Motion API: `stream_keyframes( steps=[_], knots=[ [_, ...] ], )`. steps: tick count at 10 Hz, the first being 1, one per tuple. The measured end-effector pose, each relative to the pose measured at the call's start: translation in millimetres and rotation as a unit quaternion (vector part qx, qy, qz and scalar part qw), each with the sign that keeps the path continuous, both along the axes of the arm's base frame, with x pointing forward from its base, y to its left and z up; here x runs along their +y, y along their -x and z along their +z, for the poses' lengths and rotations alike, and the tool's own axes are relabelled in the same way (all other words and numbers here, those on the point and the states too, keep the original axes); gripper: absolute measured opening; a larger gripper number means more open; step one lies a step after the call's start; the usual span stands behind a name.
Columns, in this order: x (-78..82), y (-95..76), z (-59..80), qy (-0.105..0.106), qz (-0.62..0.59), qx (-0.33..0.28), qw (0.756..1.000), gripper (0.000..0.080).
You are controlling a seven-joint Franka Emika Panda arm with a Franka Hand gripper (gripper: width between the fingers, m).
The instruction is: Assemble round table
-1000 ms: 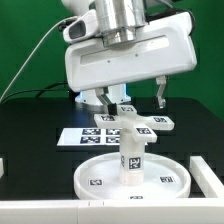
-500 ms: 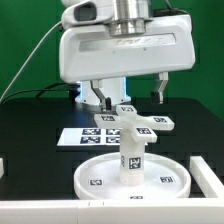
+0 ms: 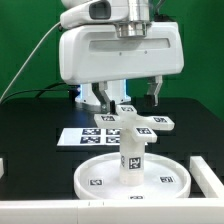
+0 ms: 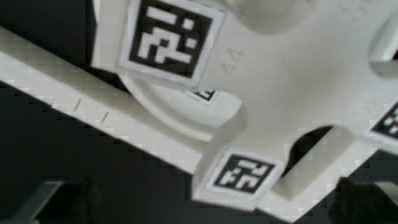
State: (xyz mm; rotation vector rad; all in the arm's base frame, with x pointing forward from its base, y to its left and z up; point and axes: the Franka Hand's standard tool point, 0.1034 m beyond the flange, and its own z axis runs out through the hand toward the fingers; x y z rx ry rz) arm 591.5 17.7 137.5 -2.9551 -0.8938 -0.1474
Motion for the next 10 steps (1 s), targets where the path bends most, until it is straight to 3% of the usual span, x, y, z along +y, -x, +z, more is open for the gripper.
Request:
stream_keyframes(
  steps=[3, 10],
  knots=[
    [8.6, 6.4, -2.9, 0.011, 0.035, 0.025, 0.999, 0.0649],
    [5.2, 14.5, -12.1, 0.022, 0.073, 0.025, 0.997, 0.0649]
  ],
)
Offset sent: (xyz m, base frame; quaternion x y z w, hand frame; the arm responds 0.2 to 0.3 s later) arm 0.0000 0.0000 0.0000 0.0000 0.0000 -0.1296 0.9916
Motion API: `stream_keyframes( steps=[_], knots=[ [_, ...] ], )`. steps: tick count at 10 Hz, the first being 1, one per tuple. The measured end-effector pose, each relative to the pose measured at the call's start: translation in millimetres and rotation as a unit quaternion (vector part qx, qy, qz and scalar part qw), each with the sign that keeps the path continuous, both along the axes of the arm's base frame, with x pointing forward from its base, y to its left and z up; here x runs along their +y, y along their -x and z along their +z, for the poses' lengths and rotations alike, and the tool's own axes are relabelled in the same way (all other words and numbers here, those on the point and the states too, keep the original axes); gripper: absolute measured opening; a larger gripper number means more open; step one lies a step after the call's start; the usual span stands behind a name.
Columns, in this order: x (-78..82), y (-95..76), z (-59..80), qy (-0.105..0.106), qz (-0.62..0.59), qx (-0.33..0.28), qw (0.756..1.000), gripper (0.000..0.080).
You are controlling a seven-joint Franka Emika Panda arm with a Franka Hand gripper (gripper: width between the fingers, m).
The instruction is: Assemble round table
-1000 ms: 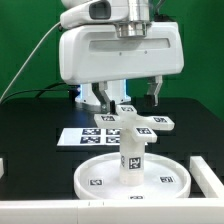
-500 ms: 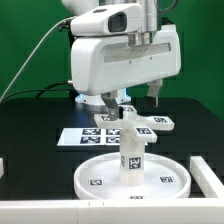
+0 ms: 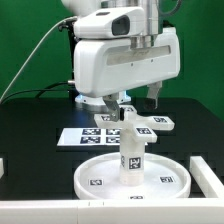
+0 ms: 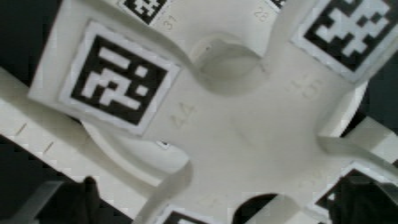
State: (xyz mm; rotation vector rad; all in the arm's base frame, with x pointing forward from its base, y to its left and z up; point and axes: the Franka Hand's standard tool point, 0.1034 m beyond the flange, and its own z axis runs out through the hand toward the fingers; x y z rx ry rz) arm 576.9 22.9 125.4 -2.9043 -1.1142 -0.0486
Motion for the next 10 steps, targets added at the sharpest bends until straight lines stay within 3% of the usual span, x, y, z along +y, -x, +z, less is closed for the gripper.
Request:
stream_keyframes(
  steps=[3, 9, 10],
  knots=[
    [-0.9, 11.0, -11.5, 0.002, -0.001, 0.0, 1.0, 0.0649],
    [-1.4, 11.8, -15.7, 0.003, -0.004, -0.001, 1.0, 0.0649],
    [-1.6, 11.8, -15.8, 0.003, -0.004, -0.001, 1.0, 0.0565]
  ],
)
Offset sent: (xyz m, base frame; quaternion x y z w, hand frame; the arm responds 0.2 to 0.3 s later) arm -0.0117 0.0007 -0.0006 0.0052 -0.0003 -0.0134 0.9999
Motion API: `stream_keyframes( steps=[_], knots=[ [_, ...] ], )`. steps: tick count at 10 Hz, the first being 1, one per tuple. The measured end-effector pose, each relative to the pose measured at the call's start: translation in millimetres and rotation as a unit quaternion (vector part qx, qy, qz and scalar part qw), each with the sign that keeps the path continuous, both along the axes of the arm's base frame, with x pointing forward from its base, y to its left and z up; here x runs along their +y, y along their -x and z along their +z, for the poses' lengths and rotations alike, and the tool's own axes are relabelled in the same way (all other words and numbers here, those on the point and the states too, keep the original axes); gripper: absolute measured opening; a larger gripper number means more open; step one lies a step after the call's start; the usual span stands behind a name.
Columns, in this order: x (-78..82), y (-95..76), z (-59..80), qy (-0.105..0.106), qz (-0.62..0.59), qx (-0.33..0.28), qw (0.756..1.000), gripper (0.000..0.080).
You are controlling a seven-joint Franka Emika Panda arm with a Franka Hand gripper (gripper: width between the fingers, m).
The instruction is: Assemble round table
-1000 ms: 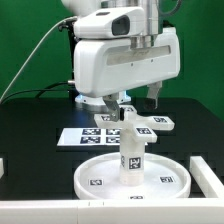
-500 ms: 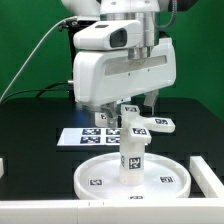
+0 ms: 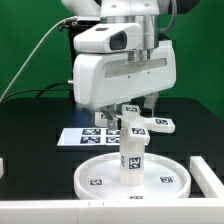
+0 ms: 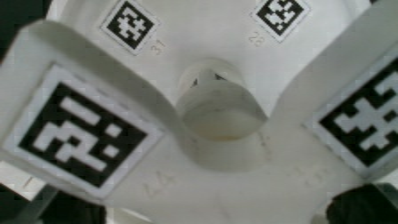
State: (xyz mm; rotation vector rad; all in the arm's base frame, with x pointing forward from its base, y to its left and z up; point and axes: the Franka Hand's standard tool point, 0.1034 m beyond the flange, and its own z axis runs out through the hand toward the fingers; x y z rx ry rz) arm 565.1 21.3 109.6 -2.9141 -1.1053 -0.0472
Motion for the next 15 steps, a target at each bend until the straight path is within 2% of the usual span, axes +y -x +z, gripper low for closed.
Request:
stream_keyframes(
  steps=[1, 3, 6, 9, 11, 12, 14, 15],
  knots=[
    [0.0, 0.0, 0.0, 0.0, -0.005, 0.0, 1.0, 0.0437],
    [-0.1, 0.0, 0.0, -0.001, -0.026, 0.001, 1.0, 0.044],
    [-1.7, 0.5, -0.4, -0.006, -0.167, -0.019, 0.986, 0.044],
    [3.2, 1.2, -0.5, -0.025, -0.371, -0.032, 0.928, 0.0442],
    [13.6, 0.8, -0.3, -0.049, -0.526, -0.018, 0.849, 0.0442],
    [15.9, 0.8, -0.1, -0.053, -0.567, -0.014, 0.822, 0.0442],
    [13.9, 1.5, 0.3, -0.064, -0.604, -0.01, 0.794, 0.0442],
    [14.0, 1.6, 0.1, -0.063, -0.598, -0.011, 0.799, 0.0493]
  ],
)
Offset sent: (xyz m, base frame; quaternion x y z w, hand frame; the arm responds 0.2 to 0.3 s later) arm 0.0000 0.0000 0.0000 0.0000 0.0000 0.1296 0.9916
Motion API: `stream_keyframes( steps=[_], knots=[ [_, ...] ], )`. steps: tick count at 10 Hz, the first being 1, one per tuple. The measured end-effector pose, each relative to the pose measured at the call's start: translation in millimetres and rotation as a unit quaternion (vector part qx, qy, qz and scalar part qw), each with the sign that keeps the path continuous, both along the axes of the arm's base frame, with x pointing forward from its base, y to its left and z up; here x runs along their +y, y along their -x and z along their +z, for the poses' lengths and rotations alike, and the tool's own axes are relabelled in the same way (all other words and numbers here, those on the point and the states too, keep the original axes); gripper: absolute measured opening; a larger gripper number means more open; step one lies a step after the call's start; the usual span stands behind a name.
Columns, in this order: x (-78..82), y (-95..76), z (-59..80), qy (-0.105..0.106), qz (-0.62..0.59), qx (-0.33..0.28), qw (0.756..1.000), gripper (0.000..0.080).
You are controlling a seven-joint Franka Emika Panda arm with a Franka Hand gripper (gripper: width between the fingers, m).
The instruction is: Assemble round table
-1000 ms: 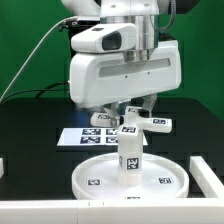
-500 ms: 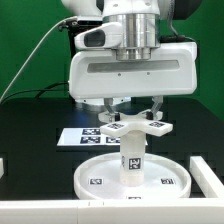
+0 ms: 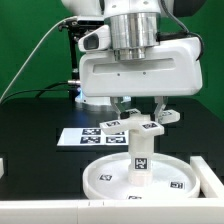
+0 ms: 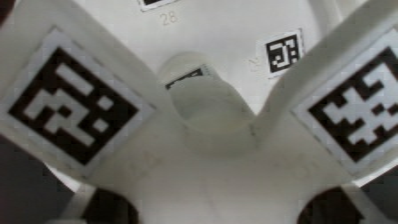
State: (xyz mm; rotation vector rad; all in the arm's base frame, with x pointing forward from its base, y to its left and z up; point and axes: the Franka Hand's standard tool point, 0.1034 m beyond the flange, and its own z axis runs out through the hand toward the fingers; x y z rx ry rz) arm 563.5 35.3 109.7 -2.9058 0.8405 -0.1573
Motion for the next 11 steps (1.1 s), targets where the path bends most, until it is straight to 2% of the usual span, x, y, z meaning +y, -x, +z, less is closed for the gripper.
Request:
stream_keyframes(
  steps=[1, 2, 3, 5, 6, 10, 11],
  knots=[
    [0.4, 0.8, 0.6, 0.004, 0.032, 0.004, 0.999, 0.0597],
    [1.6, -0.1, 4.1, 0.003, 0.063, 0.011, 0.998, 0.0597],
    [1.8, -2.9, 8.8, 0.003, 0.097, 0.013, 0.995, 0.064],
    [6.7, -2.2, 20.3, 0.013, 0.224, 0.015, 0.974, 0.0647],
    [5.5, -3.3, 23.9, 0.02, 0.295, 0.012, 0.955, 0.0647],
    [0.0, -3.3, 19.9, 0.043, 0.412, -0.007, 0.91, 0.0649],
    [2.5, -3.2, 20.4, 0.038, 0.382, -0.002, 0.923, 0.0649]
  ],
)
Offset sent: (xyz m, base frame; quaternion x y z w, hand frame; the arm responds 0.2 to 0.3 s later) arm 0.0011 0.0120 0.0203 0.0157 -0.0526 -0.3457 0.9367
